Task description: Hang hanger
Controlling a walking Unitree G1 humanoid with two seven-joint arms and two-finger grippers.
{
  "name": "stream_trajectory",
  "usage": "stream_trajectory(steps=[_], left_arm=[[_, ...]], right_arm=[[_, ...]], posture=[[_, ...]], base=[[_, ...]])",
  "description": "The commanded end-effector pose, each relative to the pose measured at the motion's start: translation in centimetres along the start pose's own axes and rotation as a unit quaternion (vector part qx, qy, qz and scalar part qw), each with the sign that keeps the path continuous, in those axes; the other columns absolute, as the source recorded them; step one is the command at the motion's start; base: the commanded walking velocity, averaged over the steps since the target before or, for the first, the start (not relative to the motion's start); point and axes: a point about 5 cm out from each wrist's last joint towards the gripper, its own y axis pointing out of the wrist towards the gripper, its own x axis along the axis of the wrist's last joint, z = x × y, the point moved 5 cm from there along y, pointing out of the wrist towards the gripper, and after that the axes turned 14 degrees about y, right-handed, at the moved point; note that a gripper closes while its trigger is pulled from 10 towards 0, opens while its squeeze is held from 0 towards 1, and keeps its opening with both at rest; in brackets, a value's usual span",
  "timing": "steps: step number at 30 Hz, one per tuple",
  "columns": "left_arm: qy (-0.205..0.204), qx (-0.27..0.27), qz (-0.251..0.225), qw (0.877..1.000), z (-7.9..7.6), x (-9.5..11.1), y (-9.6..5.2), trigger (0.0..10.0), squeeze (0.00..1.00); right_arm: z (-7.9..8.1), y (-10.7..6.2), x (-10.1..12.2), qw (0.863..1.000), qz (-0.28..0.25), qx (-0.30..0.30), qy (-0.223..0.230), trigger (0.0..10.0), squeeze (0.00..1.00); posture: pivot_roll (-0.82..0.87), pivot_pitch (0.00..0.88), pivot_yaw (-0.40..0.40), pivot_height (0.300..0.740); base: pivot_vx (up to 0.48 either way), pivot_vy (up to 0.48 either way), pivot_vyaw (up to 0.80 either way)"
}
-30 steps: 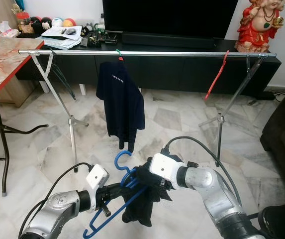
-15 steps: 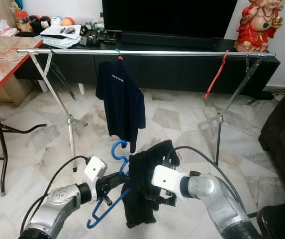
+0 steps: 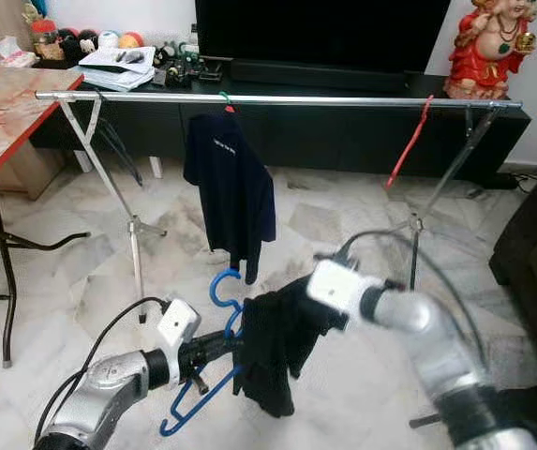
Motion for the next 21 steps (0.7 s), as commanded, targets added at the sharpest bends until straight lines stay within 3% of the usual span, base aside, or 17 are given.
stream_trajectory(steps=[1,6,8,11,14,21], left_arm=[[0.036,-0.021,-0.016,0.999,-0.4,1.0,0.1,10.0,0.0],[0.075,-0.04,-0.009,0.996,-0.7,1.0,-0.1,10.0,0.0],[0.127,-0.066,-0.011,0.99,-1.1,1.5,-0.3,10.0,0.0],[0.148,-0.075,-0.016,0.986,-1.3,1.8,-0.3,10.0,0.0],[0.195,-0.093,-0.02,0.976,-1.5,2.4,-0.3,10.0,0.0],[0.224,-0.123,-0.025,0.967,-2.2,2.7,-0.2,10.0,0.0]], right_arm=[[1.2,-0.4,0.4,0.998,-0.009,0.058,-0.013,10.0,0.0],[3.0,-1.2,0.8,0.987,-0.018,0.159,-0.008,10.0,0.0],[3.9,-2.0,-0.7,0.975,0.022,0.22,-0.031,10.0,0.0],[3.6,-1.7,-1.5,0.974,0.042,0.217,-0.051,10.0,0.0],[4.0,-1.3,-1.4,0.97,0.035,0.234,-0.059,10.0,0.0],[4.8,-0.8,-1.4,0.96,0.029,0.271,-0.067,10.0,0.0]], posture=[[-0.07,0.092,-0.048,0.74],[-0.07,0.088,-0.049,0.74],[-0.07,0.084,-0.048,0.74],[-0.07,0.081,-0.05,0.74],[-0.06,0.074,-0.048,0.74],[-0.06,0.059,-0.045,0.74]], base=[[0.0,0.0,0.0],[0.0,0.0,0.0],[0.0,0.0,0.0],[0.0,0.0,0.0],[0.0,0.0,0.0],[0.0,0.0,0.0]])
